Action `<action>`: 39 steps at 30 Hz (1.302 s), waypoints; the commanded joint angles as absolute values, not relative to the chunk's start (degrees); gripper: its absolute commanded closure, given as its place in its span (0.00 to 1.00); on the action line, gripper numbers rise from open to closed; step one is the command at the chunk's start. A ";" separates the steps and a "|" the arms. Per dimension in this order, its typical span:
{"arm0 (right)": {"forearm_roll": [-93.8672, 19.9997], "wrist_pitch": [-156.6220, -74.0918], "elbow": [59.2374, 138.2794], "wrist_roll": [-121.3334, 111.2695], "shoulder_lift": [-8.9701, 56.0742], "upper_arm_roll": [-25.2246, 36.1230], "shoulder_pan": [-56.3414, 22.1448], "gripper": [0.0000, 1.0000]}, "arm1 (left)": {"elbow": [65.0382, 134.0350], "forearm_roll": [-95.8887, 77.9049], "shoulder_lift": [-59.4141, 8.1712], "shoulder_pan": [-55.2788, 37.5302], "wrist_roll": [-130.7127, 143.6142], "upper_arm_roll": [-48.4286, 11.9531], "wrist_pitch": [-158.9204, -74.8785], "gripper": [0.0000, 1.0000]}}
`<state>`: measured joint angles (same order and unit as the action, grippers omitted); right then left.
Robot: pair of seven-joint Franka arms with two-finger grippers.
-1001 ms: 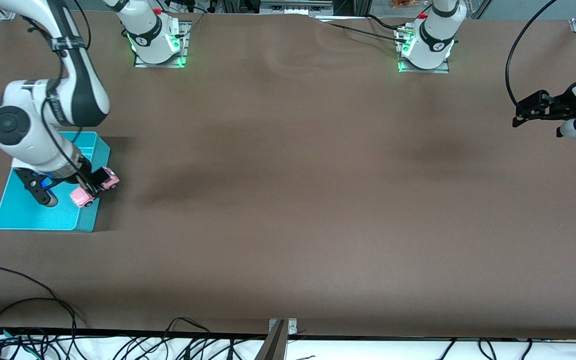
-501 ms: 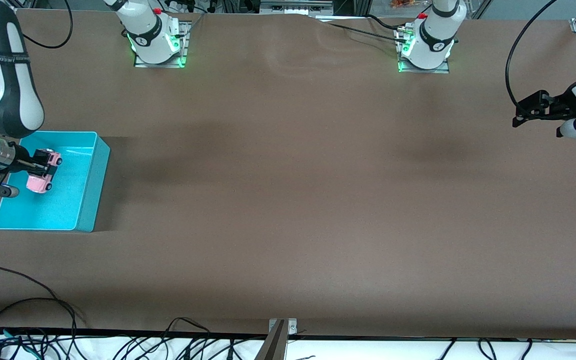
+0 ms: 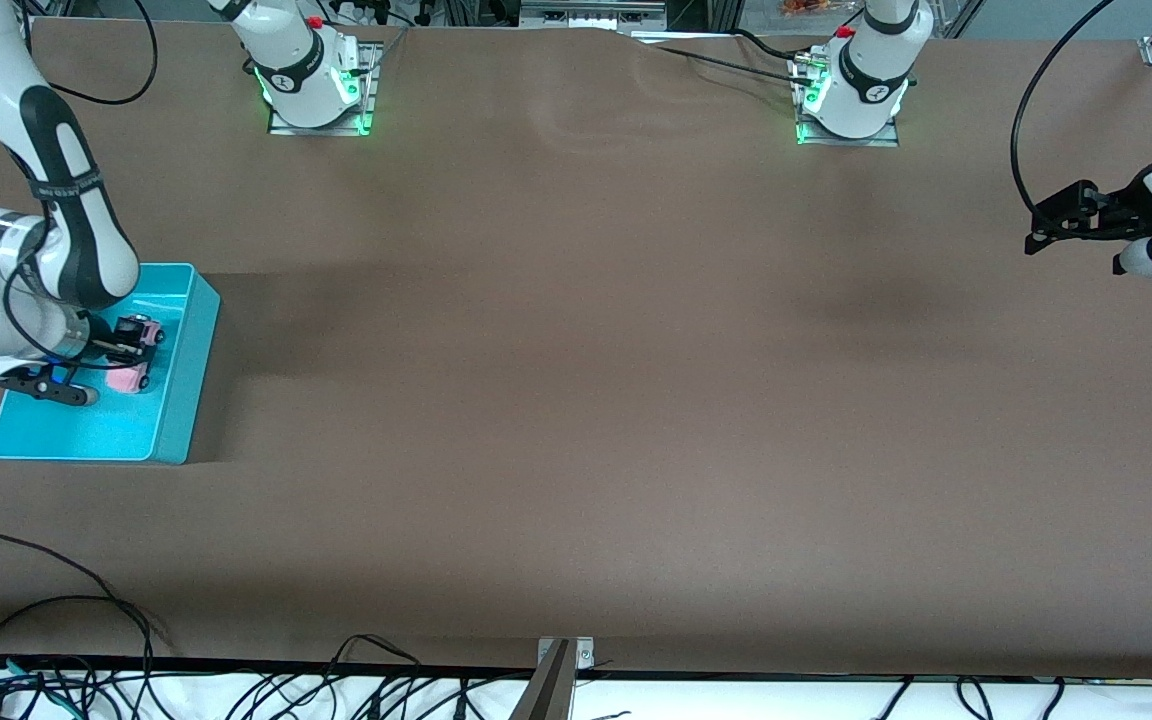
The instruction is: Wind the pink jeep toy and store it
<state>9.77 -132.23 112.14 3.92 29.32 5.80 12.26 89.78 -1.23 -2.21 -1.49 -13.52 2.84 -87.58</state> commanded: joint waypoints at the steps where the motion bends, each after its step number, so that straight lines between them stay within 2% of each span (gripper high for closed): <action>1: 9.14 -133.59 112.15 3.43 29.62 5.45 13.10 0.94 | 87.71 -2.37 -3.16 -0.97 -12.92 2.46 -86.31 0.00; 4: 8.96 -133.42 112.15 4.82 29.36 5.45 13.10 0.76 | 87.71 -2.37 -3.16 -0.97 -12.92 2.46 -86.31 0.00; 5: 9.05 -133.33 112.24 6.14 29.18 5.45 13.10 0.63 | 87.71 -2.37 -3.16 -0.97 -12.92 2.46 -86.31 0.00; 6: 9.05 -133.33 112.50 7.63 28.92 5.45 13.01 0.41 | 87.71 -2.37 -3.16 -0.97 -12.92 2.46 -86.31 0.00; 7: 9.23 -133.24 112.67 8.78 28.39 5.36 13.01 0.30 | 87.71 -2.37 -3.16 -0.97 -12.92 2.46 -86.31 0.00; 9: 9.32 -132.98 112.94 9.93 26.99 5.01 13.01 0.26 | 87.71 -2.37 -3.16 -0.97 -12.92 2.46 -86.31 0.00; 10: 9.32 -132.72 113.20 9.93 25.94 4.75 13.01 0.18 | 87.71 -2.37 -3.16 -0.97 -12.92 2.55 -86.31 0.00; 14: 9.32 -128.60 113.12 9.93 21.98 3.61 12.83 0.00 | 87.71 -2.37 -3.16 -1.05 -12.92 2.46 -86.31 0.00; 20: 9.14 -123.68 112.50 9.84 15.22 1.76 12.66 0.00 | 87.71 -2.37 -3.16 -1.05 -12.92 2.55 -86.31 0.00; 26: 8.70 -112.69 107.50 9.23 9.41 -1.13 12.57 0.00 | 87.71 -2.37 -3.16 -1.05 -12.92 2.46 -86.31 0.00; 34: 0.37 -97.93 93.01 9.32 8.00 -7.11 12.57 0.00 | 87.71 -2.29 -3.16 -0.97 -12.92 2.46 -86.31 0.00; 39: -1.85 -93.78 88.33 8.79 8.17 -10.71 12.48 0.00 | 87.71 -2.37 -3.16 -1.05 -12.92 2.46 -86.31 0.00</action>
